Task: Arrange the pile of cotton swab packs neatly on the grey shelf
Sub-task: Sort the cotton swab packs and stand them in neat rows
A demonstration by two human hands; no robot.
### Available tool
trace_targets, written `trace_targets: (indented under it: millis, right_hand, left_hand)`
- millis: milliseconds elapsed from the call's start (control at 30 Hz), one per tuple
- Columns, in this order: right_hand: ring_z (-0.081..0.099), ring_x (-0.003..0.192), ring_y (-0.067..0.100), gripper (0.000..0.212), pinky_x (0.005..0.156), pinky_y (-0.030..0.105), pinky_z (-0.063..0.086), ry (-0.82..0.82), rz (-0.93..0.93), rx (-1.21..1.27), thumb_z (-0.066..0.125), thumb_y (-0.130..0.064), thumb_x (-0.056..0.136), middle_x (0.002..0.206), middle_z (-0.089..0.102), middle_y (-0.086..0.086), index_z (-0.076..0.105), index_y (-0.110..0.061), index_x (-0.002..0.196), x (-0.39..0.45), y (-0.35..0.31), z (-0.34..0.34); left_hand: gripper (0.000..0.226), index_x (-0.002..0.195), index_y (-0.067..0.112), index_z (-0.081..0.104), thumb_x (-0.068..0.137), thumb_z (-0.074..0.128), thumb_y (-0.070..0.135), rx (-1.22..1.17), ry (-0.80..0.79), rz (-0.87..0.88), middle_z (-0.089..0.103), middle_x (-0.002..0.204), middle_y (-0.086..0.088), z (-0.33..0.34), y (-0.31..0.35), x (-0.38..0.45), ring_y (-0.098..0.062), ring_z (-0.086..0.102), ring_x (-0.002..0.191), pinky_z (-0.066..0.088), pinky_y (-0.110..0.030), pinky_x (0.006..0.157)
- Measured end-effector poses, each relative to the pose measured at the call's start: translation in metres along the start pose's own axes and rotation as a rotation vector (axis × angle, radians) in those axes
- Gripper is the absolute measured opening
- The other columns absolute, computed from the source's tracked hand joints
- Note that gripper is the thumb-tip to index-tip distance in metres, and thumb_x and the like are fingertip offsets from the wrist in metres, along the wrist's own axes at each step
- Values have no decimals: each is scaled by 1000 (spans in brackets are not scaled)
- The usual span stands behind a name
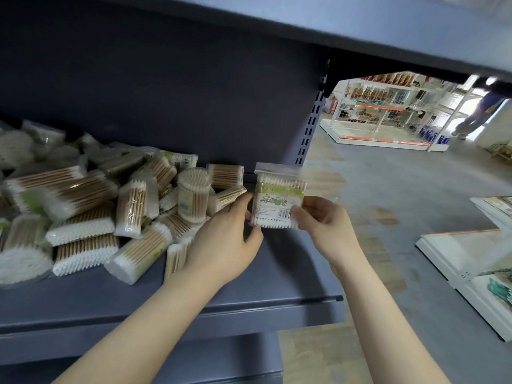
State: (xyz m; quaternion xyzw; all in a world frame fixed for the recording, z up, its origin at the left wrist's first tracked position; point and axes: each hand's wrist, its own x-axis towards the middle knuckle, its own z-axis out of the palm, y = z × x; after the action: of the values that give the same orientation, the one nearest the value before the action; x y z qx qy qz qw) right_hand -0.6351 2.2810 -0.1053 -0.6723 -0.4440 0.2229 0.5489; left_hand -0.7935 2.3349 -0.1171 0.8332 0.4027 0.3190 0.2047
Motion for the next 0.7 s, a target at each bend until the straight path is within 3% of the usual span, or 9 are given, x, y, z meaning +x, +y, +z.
trace_targets:
  millis: [200, 333, 433, 700]
  right_hand:
    - [65, 80, 19, 19, 75, 32, 51, -43, -42, 5, 61, -9, 86, 89, 71, 6, 63, -28, 81, -2, -5, 4]
    - [61, 71, 16, 13, 68, 25, 48, -61, -32, 18, 62, -9, 85, 88, 70, 13, 63, -22, 82, -2, -6, 5]
    - [60, 71, 17, 5, 68, 28, 48, -74, -24, 22, 63, -10, 85, 89, 69, 18, 64, -14, 87, -2, -6, 6]
    - [60, 67, 10, 17, 61, 19, 48, -98, -21, 51, 61, -4, 84, 84, 68, 5, 63, -20, 86, -3, -4, 10]
  left_hand:
    - [40, 126, 23, 44, 86, 53, 23, -76, -5, -8, 63, 102, 4, 5, -4, 1, -21, 60, 93, 49, -41, 73]
    - [37, 123, 22, 46, 86, 51, 24, -34, -27, -21, 63, 106, 2, 5, -8, 3, -21, 60, 93, 48, -40, 76]
    - [38, 123, 22, 47, 85, 51, 24, -28, -29, -27, 64, 106, 2, 5, -9, 3, -21, 60, 97, 48, -40, 79]
    - [35, 116, 25, 49, 82, 54, 29, 37, -85, -61, 62, 106, 7, -2, -10, 2, -18, 59, 97, 50, -39, 77]
